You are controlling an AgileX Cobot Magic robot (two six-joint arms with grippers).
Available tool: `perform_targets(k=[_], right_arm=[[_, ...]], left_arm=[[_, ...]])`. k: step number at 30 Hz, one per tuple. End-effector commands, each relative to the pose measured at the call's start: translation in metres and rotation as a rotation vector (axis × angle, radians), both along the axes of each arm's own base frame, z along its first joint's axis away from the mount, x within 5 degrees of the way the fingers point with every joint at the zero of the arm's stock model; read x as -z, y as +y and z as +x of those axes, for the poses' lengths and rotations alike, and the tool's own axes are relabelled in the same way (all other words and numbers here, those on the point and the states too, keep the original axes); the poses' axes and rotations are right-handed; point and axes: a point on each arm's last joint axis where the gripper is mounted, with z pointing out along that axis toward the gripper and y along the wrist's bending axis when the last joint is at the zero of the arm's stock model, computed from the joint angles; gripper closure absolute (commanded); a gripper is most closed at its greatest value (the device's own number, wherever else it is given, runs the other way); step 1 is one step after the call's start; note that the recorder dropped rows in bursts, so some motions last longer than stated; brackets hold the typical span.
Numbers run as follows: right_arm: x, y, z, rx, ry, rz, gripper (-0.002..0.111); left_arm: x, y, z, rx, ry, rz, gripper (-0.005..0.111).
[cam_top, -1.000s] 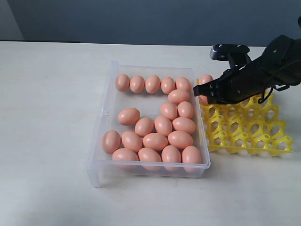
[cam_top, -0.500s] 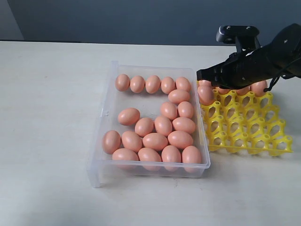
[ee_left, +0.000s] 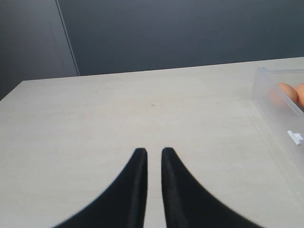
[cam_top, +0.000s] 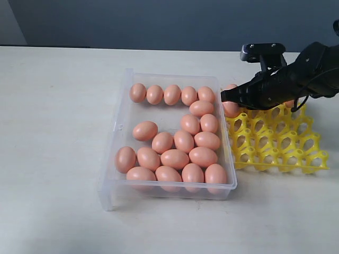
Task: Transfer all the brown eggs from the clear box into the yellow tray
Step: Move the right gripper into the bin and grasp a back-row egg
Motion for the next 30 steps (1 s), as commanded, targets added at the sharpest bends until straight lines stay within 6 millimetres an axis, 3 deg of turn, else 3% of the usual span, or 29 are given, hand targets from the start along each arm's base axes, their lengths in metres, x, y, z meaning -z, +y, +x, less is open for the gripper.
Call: perform_targets(k=[1,5,8,13,19,22,27,30], right_arm=[[0.009,-0.001,0.001,-0.007,0.032,-0.007,0.108],[0.013,0.0,0.0,-0.014,0.056,-0.006,0.108],[0.005,0.0,-0.001,-0.018,0.045,0.002,0.108],[-0.041,0.002,-0.008,-0.013,-0.07,0.049,0.108],[-0.087,0.034,-0.03,-0.179,-0.05,0.124,0.106],[-0.094,0.059,-0.034,-0.327,0.014,0.129,0.092],[-0.096,0.107,-0.027,-0.581,0.007,0.072,0.048],[-0.088,0.134,-0.024,-0.795,-0.019,-0.047,0.046]], left_arm=[[0.001,0.0,0.0,0.003,-0.006,-0.002,0.095],[0.001,0.0,0.0,0.003,-0.006,-0.002,0.095],[0.001,0.0,0.0,0.003,-0.006,-0.002,0.095],[0.001,0.0,0.0,0.003,-0.006,-0.002,0.095],[0.001,0.0,0.0,0.003,-0.006,-0.002,0.095],[0.001,0.0,0.0,0.003,-0.006,-0.002,0.095],[0.001,0.0,0.0,0.003,-0.006,-0.002,0.095],[0.001,0.0,0.0,0.003,-0.006,-0.002,0.095]])
